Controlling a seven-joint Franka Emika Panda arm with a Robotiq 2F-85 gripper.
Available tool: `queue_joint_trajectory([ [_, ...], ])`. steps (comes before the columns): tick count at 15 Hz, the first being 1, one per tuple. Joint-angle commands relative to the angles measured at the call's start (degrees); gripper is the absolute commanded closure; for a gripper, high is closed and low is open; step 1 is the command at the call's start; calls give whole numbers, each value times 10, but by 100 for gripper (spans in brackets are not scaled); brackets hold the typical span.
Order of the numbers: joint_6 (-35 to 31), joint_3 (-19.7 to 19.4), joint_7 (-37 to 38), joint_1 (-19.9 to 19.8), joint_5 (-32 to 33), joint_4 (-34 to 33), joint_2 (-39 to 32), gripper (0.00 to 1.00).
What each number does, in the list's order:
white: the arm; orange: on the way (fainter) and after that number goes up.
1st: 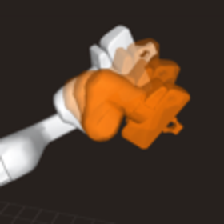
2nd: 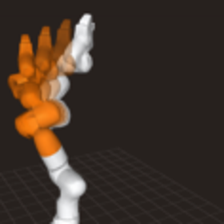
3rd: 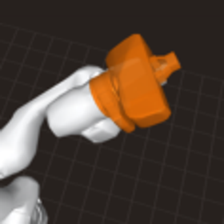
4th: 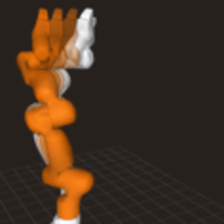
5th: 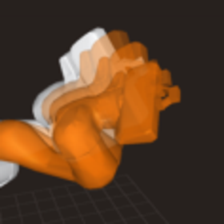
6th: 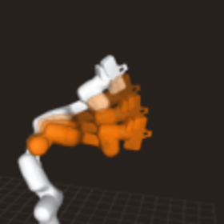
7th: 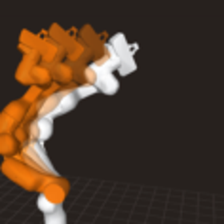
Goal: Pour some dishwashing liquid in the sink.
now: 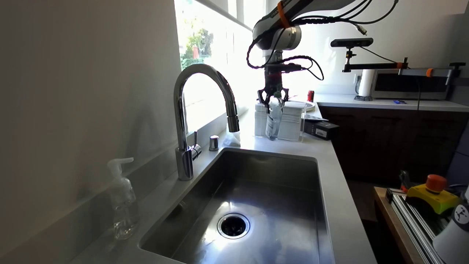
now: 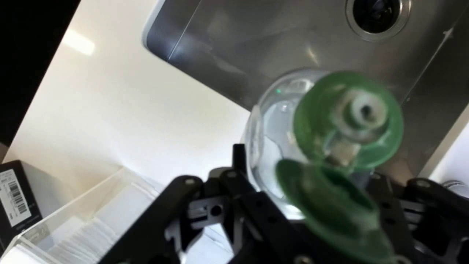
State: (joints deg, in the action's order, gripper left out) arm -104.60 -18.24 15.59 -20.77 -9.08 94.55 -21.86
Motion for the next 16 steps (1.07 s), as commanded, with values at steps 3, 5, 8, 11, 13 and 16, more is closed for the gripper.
queue_joint_trajectory([
  [3, -150, -3, 22, 48, 82, 157, 125, 69],
  [5, -200, -1, 30, 56, 105, 201, 160, 69],
  [8, -270, 5, 45, 63, 126, 259, 205, 69],
  [11, -347, 12, 70, 66, 160, 310, 240, 69],
  [13, -400, 18, 87, 64, 182, 341, 257, 69],
  [16, -470, 30, 121, 58, 225, 377, 278, 69],
])
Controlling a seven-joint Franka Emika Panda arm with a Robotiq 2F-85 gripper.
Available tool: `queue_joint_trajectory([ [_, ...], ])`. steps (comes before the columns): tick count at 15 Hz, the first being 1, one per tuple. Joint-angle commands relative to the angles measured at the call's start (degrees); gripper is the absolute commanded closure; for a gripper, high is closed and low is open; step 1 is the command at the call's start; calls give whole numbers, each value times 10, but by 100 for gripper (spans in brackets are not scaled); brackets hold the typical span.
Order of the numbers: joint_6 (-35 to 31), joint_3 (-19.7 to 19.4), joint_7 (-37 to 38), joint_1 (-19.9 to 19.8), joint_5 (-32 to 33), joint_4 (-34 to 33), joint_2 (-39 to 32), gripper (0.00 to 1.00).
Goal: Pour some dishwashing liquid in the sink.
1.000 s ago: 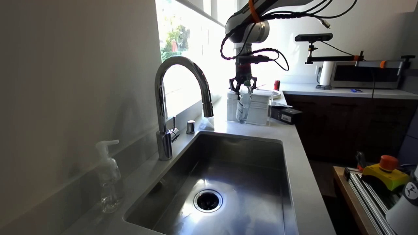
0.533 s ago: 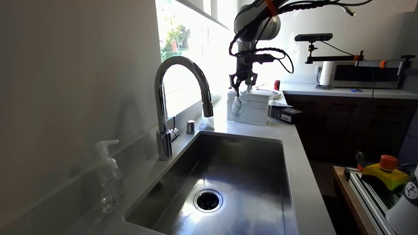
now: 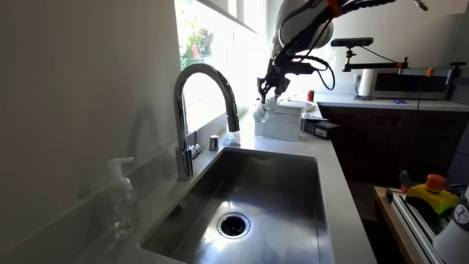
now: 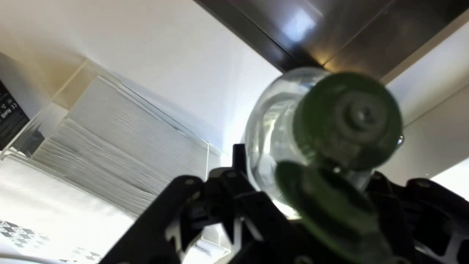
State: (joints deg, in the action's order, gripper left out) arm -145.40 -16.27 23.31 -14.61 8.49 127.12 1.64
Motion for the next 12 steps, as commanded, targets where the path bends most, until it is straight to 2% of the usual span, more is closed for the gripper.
queue_joint_trajectory([
  [1, -83, 15, 57, -6, 65, 62, 48, 69],
  [3, -116, 25, 87, -13, 101, 75, 56, 69],
  [4, -84, 21, 47, -11, 59, 45, 24, 44],
  [9, -99, 28, 66, -14, 79, 57, 35, 44],
  [10, -99, 28, 66, -14, 79, 57, 35, 69],
  [12, -126, 35, 107, -25, 145, 66, 37, 69],
])
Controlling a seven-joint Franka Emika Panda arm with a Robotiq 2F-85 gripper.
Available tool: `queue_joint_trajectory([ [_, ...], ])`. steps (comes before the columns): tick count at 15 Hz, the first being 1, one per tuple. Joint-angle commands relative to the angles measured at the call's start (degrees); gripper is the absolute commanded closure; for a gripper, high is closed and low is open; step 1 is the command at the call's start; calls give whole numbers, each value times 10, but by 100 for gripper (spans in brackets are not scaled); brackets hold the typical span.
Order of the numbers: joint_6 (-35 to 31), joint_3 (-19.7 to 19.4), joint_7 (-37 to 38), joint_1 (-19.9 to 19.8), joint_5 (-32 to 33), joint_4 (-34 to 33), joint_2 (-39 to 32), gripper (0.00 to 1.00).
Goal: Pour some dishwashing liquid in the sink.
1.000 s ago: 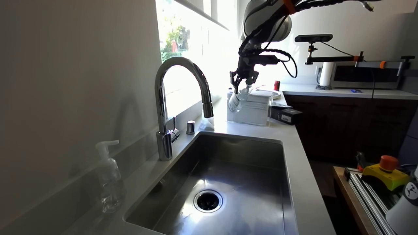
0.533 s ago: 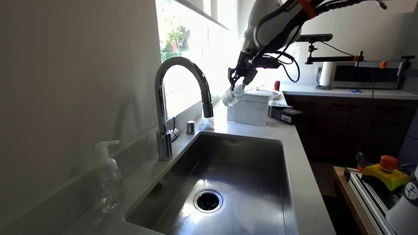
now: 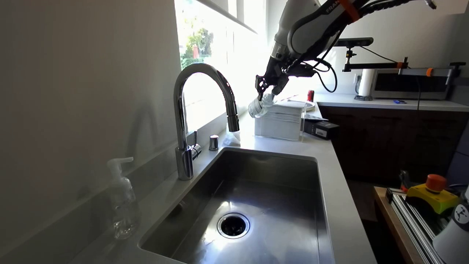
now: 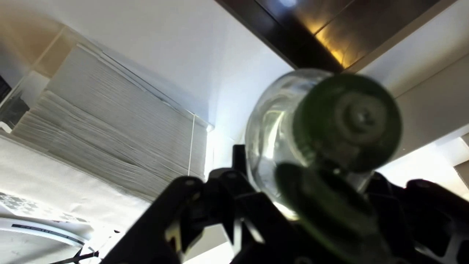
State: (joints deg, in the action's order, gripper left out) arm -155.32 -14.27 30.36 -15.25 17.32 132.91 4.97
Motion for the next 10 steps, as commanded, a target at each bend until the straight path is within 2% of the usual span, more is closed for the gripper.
queue_joint_trajectory([
  [1, -34, 18, 53, -22, 87, 11, 4, 69],
  [7, -59, 22, 177, -33, 255, 14, 7, 69],
  [10, -70, 21, 228, -31, 310, 17, 10, 69],
])
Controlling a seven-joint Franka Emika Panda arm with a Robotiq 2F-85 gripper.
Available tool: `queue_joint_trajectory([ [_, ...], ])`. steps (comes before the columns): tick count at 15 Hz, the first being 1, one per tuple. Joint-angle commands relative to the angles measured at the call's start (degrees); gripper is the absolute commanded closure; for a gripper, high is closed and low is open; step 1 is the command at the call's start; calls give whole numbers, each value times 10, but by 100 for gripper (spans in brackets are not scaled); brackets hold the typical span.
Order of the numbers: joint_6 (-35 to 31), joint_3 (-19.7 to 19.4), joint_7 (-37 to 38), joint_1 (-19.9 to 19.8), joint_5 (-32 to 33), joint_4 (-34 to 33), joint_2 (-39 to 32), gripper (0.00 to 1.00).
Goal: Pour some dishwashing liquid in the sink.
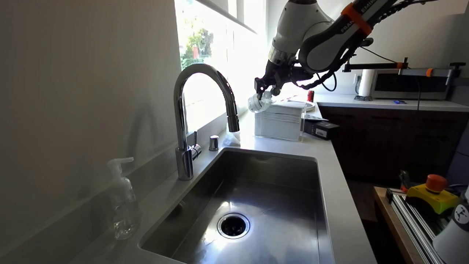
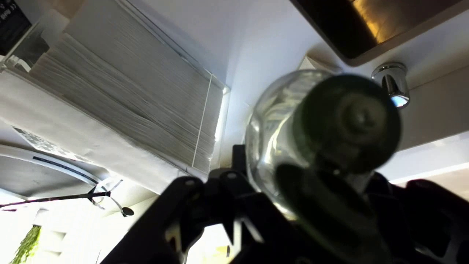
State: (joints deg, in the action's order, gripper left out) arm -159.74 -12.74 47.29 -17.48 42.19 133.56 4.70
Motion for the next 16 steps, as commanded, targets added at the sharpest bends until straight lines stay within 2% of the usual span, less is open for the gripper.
queue_joint_trajectory([
  [1, -31, 5, 76, -8, 79, 10, 13, 69],
  [7, -48, 9, 187, -9, 208, 4, 18, 69],
  [16, -39, 18, 339, -3, 376, -3, 24, 69],
])
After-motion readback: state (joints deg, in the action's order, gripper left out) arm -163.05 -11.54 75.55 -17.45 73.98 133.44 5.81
